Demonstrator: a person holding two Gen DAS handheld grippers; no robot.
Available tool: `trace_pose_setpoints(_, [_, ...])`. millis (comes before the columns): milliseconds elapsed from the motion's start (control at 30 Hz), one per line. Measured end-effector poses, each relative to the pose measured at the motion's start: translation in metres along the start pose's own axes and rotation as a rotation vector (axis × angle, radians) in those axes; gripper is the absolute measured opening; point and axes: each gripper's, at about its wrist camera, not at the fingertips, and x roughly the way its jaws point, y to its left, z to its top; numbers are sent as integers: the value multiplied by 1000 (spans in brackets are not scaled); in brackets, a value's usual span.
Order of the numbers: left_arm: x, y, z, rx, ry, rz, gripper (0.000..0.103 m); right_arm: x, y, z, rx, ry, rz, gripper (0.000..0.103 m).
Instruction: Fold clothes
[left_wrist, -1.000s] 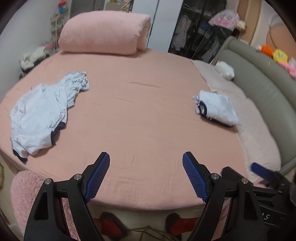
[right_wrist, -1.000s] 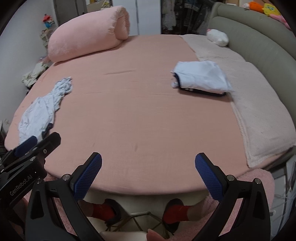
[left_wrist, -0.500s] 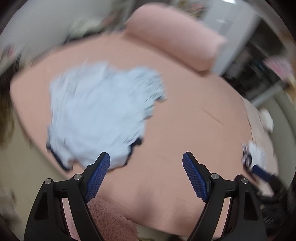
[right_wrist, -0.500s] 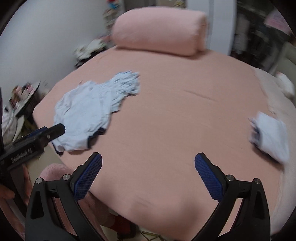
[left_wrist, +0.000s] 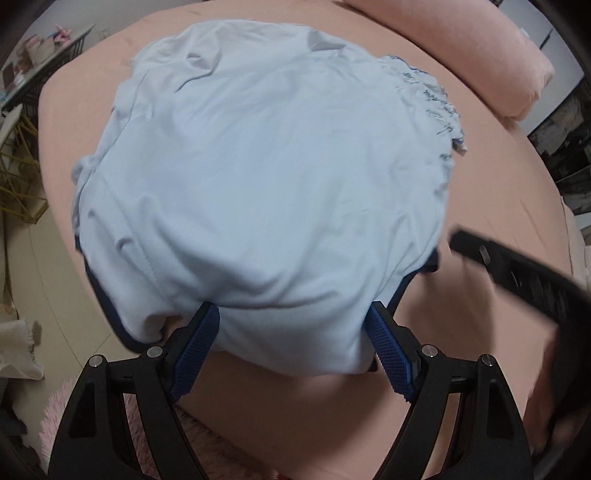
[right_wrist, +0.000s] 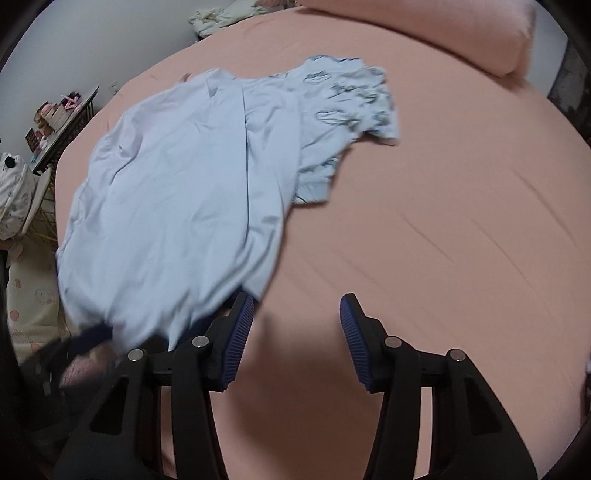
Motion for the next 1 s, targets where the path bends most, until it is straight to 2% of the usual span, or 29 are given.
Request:
trace_pose_setpoints(133, [-7,18,-10,-90,-2,-48,83,37,0,22,25,62,55,52])
trace_pose_setpoints(200, [0,16,-8,-52,-15,-30,83,49,4,28,17,91,88,54])
trace_pose_setpoints(267, [6,14,-1,-23,-22,-9,85,57,10,33,-24,106,76,55])
trace_pose_setpoints(300, [6,13,1,-13,-36,2,85,57,13,35,-44,112,80,50])
trace_pose_setpoints(333, [6,14,5,-9,-49,2,83,56,16,37,-62,120,95,33])
trace_pose_setpoints(367, [6,15,8,-5,-62,3,79,55,17,38,-71,130,139,17])
trace_pose_setpoints(400, [2,19,11,-7,-75,-11,56,53,18,39,-65,142,203,6])
trace_pose_setpoints(433, [-4,23,14,-4,-81,-40,28,48,19,39,-59,141,244,6])
trace_pose_setpoints(467, [-10,28,17,-2,-87,-68,24,43,21,37,-67,129,262,5])
trace_pose_setpoints(567, [-28,38,11,36,-95,-112,22,19,24,31,-69,70,294,4])
trace_pose_setpoints(700, [-71,53,3,97,-133,-194,20,-24,26,15,-25,-17,384,3])
trace_pose_setpoints(767, [-95,54,3,156,-174,-226,19,-44,28,9,-26,-52,424,2])
trace_pose_setpoints(800, [-96,40,12,170,-188,-234,18,-53,29,5,-31,-67,438,2])
trace_pose_setpoints(833, [-98,34,12,176,-207,-226,18,-58,28,-1,-39,-79,428,2])
trace_pose_setpoints(900, [-103,34,8,177,-230,-200,18,-65,30,-5,-53,-89,353,3])
trace_pose_setpoints(967, [-94,37,-5,132,-212,-197,18,-64,17,-8,-22,-64,302,4])
trace_pose_setpoints(1000, [-90,38,-8,110,-208,-205,17,-59,8,-12,1,-45,287,8])
